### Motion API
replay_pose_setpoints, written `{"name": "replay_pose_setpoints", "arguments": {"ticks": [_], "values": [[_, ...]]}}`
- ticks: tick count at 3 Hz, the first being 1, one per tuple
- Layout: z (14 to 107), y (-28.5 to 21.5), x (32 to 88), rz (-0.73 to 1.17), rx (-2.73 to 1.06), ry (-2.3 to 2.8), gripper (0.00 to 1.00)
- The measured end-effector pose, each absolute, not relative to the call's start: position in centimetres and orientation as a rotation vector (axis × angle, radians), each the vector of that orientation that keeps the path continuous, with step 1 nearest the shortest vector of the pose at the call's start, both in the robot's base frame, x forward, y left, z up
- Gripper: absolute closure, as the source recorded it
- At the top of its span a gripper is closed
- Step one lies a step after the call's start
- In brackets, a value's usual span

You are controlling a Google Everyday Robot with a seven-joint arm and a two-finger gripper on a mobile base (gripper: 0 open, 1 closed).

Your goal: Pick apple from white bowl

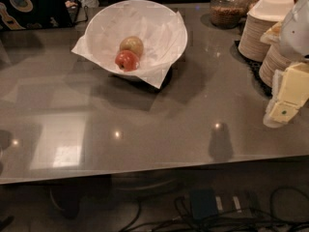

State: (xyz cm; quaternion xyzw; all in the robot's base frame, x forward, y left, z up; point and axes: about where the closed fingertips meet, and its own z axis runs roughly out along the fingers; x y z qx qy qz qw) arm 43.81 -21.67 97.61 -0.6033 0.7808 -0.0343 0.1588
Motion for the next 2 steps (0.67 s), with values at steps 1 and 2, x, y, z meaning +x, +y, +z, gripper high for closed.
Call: {"name": "replay_pose_setpoints", "arguments": {"ticks": [1,2], "values": [[97.6,-21.7,43.8,-0.098,-1.725,2.232,0.0],[97.9,-20.1,44.5,-0.085,-1.761,2.176,0.0]]}}
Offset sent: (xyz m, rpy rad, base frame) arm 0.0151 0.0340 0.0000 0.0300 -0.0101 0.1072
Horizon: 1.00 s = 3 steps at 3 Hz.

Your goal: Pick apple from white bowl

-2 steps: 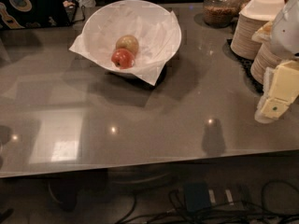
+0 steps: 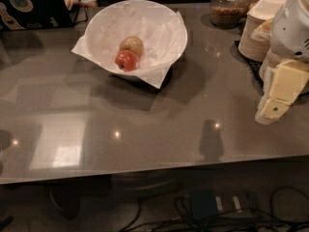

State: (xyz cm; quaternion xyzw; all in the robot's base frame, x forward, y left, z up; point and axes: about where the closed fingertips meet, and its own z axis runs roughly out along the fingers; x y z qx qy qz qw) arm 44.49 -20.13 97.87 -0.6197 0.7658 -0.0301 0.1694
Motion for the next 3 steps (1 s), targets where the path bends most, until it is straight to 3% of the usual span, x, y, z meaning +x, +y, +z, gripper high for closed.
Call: {"name": "replay_pose_setpoints", "arguments": {"ticks": [3], "values": [[98.3,-9.9,52.4,0.027,-1.909,1.864,0.0]]}}
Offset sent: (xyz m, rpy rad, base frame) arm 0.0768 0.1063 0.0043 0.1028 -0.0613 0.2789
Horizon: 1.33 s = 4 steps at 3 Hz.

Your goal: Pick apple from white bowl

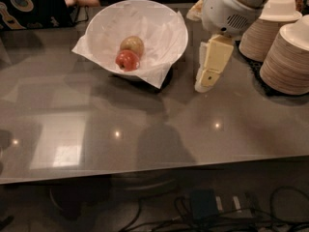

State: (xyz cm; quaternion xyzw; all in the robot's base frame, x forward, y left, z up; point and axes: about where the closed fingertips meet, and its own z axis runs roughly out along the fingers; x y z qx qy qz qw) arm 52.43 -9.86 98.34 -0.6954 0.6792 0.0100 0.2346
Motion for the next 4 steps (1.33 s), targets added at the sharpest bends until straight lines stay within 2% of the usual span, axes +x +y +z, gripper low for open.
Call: {"name": "replay_pose_setpoints", "arguments": {"ticks": [3,4], "values": [[98.0,2.6,62.5,0.155,-2.002,1.491,0.0],[98.0,2.6,62.5,0.155,-2.003,1.491,0.0]]}}
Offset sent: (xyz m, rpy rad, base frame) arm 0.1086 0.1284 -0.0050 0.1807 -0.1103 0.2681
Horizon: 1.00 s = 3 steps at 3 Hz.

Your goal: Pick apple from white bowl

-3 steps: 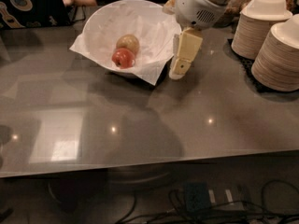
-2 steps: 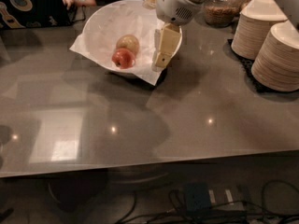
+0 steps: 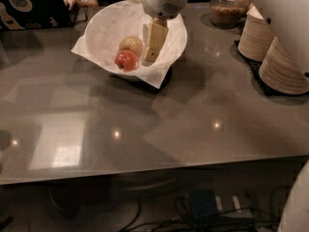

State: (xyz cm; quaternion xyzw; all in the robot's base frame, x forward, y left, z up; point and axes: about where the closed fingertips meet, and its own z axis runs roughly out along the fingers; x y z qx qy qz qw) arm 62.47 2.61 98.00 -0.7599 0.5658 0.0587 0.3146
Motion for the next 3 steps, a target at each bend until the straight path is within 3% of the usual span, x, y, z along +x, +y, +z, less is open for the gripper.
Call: {"name": "replay_pose_setpoints", "arguments": {"ticks": [3], "values": [[97.2,4.6,67.4,0.141,-2.231,1.203,0.0]]}}
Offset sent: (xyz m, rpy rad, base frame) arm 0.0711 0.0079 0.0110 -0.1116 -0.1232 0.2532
